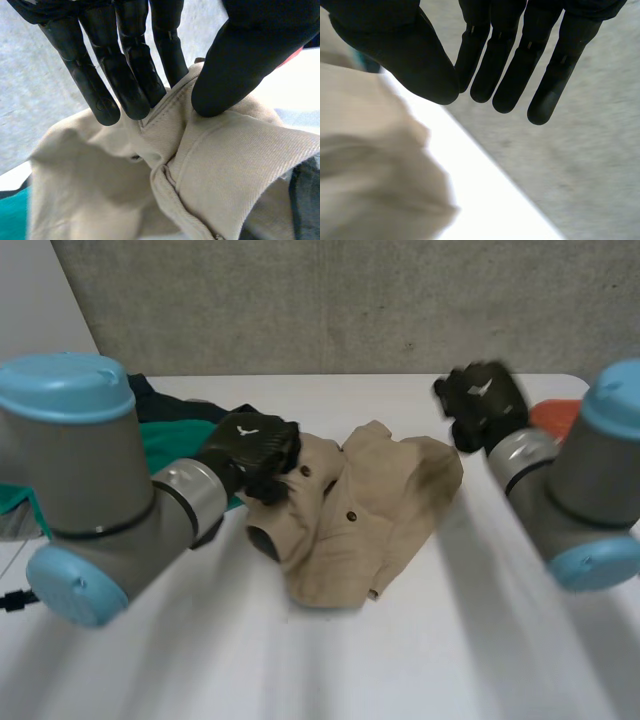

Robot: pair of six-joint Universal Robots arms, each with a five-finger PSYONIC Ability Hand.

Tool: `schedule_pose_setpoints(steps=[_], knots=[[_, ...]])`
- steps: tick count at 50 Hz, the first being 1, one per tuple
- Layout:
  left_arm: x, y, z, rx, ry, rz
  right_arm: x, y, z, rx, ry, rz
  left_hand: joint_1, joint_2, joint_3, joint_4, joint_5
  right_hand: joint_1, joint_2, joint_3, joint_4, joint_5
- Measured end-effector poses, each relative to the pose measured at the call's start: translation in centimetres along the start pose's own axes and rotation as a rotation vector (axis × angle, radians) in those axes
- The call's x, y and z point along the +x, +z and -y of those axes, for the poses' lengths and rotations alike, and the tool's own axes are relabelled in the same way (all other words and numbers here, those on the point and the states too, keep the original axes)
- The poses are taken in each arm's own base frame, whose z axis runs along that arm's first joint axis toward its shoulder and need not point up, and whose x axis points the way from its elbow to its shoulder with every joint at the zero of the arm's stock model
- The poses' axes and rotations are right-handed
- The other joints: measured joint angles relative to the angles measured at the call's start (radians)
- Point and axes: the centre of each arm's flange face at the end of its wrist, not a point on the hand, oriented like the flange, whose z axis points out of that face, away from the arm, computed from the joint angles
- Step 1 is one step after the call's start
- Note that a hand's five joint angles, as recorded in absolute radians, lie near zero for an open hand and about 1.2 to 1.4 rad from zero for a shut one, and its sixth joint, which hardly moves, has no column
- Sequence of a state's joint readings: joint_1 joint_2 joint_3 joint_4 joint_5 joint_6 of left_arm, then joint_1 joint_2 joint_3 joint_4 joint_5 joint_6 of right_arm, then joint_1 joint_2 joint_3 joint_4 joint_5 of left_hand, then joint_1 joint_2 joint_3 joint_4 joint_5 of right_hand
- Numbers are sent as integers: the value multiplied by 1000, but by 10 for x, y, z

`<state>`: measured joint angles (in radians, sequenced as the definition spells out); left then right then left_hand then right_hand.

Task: Fold the laundry.

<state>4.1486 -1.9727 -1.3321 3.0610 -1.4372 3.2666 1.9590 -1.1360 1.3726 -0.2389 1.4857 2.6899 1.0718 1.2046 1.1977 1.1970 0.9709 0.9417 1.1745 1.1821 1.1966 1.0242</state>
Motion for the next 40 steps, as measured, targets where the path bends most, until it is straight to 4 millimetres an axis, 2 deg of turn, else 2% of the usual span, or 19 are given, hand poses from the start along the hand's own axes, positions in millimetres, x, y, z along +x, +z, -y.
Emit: schedule_pose_setpoints(steps=[3,4,7,9,10,11,13,15,19,22,28,32,34,35,40], knots=[[24,-10,4,23,-44,-32,18,11,5,32,-47,-31,0,2,4,0,0,0,0,0,0,0],[37,-13,5,35,-62,-52,24,17,5,49,-70,-33,0,2,5,0,0,0,0,0,0,0],[65,-14,-2,49,-87,-94,27,29,-1,67,-97,-18,0,4,6,0,0,0,0,0,0,1],[77,-11,-8,48,-93,-103,26,34,-8,60,-101,-1,0,4,6,0,0,0,-20,-21,-22,-21],[85,-8,-13,44,-95,-99,23,37,-15,41,-95,12,8,4,6,0,0,-155,-223,-222,-226,-205],[87,-7,-15,42,-95,-95,21,37,-19,28,-89,18,8,4,6,0,0,-255,-328,-302,-306,-307],[93,-2,-23,33,-91,-62,14,34,-35,-46,-53,39,14,5,6,0,0,-490,-660,-648,-642,-657],[93,0,-27,26,-85,-27,8,26,-50,-131,-2,57,15,5,6,0,0,-543,-769,-767,-778,-799],[80,1,-23,30,-68,45,-5,4,-75,-304,140,95,35,5,6,1,0,-565,-788,-812,-839,-864],[58,1,-11,52,-58,109,-15,-15,-88,-410,267,129,39,5,6,4,0,-567,-790,-816,-840,-873],[18,-6,18,124,-55,204,-31,-45,-98,-520,445,182,39,5,6,4,0,-613,-849,-870,-877,-910],[3,-12,32,163,-59,239,-42,-54,-97,-532,480,213,39,5,6,4,7,-613,-852,-870,-877,-912],[-4,-13,37,177,-61,256,-51,-57,-93,-523,479,238,39,5,6,4,9,-613,-852,-870,-877,-916],[-10,-14,40,184,-64,271,-63,-59,-88,-503,471,264,39,5,6,4,9,-613,-852,-870,-877,-918],[-21,-13,39,182,-69,299,-90,-61,-76,-433,445,305,39,5,6,4,9,-615,-852,-870,-877,-919]])
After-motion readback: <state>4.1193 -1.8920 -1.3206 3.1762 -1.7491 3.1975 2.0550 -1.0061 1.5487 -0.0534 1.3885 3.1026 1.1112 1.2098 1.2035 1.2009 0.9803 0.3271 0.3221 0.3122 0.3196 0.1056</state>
